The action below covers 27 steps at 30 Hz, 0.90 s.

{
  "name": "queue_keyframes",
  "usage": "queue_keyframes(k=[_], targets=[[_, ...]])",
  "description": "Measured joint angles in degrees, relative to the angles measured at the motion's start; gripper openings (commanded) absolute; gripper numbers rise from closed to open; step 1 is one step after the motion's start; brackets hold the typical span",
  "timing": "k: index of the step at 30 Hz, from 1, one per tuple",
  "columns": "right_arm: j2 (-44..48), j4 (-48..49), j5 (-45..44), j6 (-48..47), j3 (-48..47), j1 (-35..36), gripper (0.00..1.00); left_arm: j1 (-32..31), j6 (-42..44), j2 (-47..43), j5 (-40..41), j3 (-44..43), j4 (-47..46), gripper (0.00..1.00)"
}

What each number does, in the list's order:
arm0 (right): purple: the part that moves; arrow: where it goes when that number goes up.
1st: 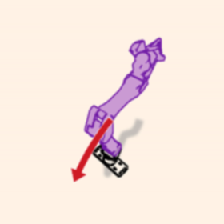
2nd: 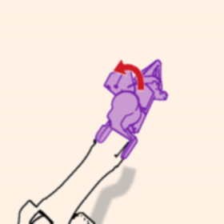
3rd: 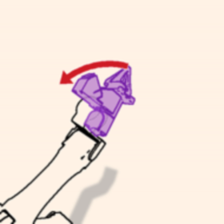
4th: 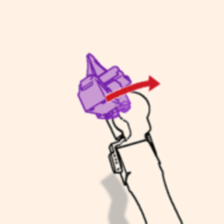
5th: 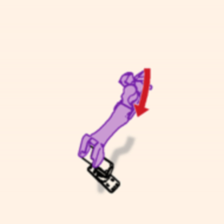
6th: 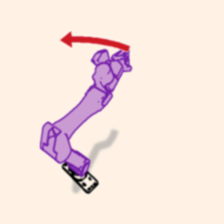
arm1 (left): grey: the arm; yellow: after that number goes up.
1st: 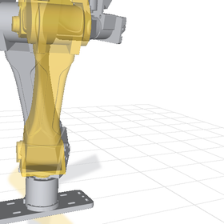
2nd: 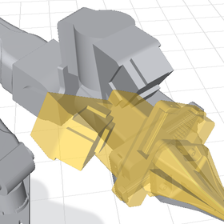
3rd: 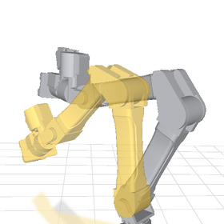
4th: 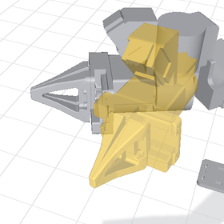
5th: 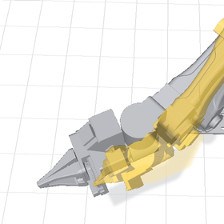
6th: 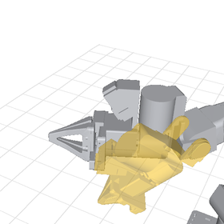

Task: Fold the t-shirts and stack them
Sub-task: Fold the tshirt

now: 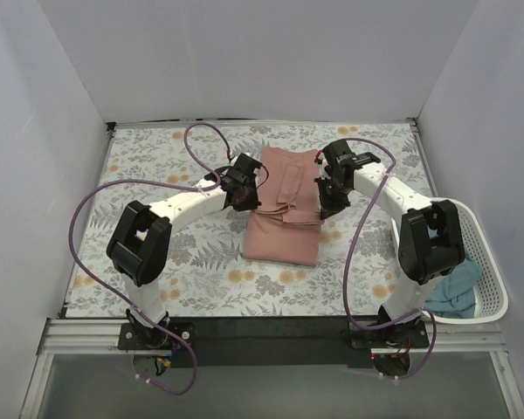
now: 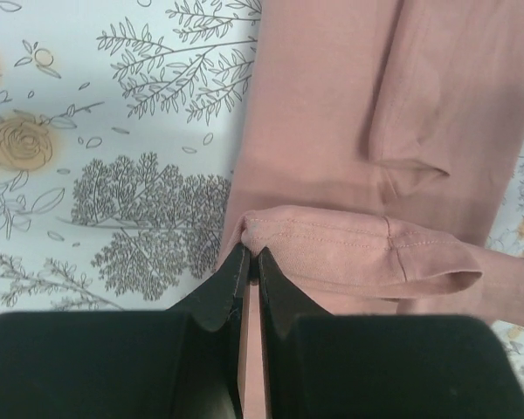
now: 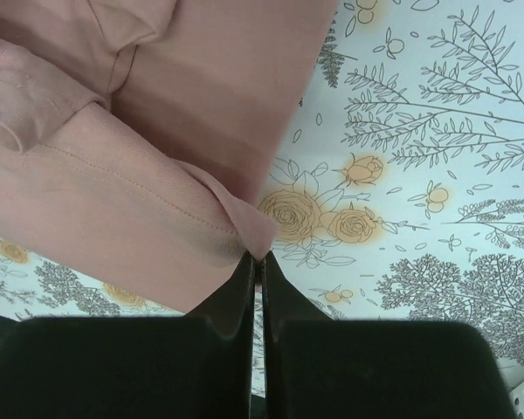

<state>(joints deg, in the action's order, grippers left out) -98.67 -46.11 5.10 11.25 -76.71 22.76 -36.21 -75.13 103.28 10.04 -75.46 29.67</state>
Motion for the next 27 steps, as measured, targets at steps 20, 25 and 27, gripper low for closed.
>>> queue_keyframes(k=[20,25,27], targets=[[1.6,7.5,-3.6,-0.5,1.6,1.4,0.36,-1.0,0.0,-2.2,3.0,3.8,-3.3,0.66],[12.7,16.4,-0.5,1.7,10.7,4.9,0.28,-9.2,-3.7,-10.0,5.2,9.9,-6.3,0.45],[14.2,20.3,0.7,2.8,14.1,5.9,0.24,-12.2,-4.9,-9.9,5.6,11.9,-7.8,0.35]])
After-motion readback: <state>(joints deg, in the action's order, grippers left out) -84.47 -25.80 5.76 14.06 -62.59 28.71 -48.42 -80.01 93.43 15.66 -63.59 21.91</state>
